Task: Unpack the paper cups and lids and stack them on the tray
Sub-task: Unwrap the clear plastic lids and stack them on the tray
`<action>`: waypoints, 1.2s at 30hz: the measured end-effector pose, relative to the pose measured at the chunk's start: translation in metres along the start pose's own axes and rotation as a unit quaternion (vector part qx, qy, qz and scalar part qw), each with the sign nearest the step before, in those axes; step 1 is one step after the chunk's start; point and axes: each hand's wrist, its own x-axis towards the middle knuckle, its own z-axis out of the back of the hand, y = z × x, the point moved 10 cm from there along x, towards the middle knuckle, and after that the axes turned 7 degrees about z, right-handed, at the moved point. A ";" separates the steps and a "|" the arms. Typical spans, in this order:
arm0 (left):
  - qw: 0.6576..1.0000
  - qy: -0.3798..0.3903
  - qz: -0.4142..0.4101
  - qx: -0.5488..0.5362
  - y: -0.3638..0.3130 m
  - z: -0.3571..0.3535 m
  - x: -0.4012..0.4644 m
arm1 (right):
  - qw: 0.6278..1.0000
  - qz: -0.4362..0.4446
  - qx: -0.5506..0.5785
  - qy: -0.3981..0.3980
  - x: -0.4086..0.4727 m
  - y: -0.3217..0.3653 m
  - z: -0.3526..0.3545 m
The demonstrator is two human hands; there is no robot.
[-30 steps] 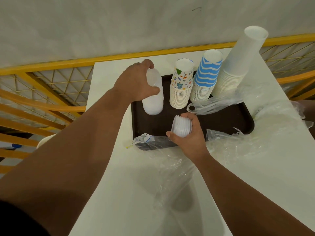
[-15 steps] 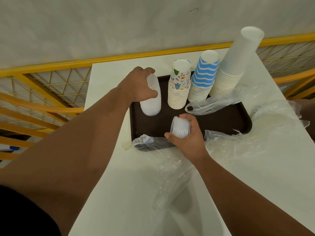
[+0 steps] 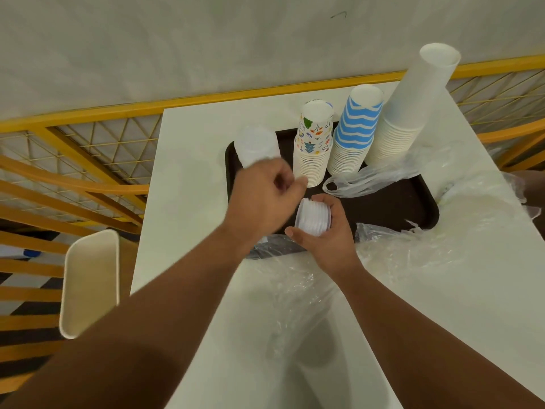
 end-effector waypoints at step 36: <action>0.797 0.329 0.357 -0.360 0.095 -0.089 -0.045 | 0.996 0.005 0.077 0.048 0.001 0.002 -0.013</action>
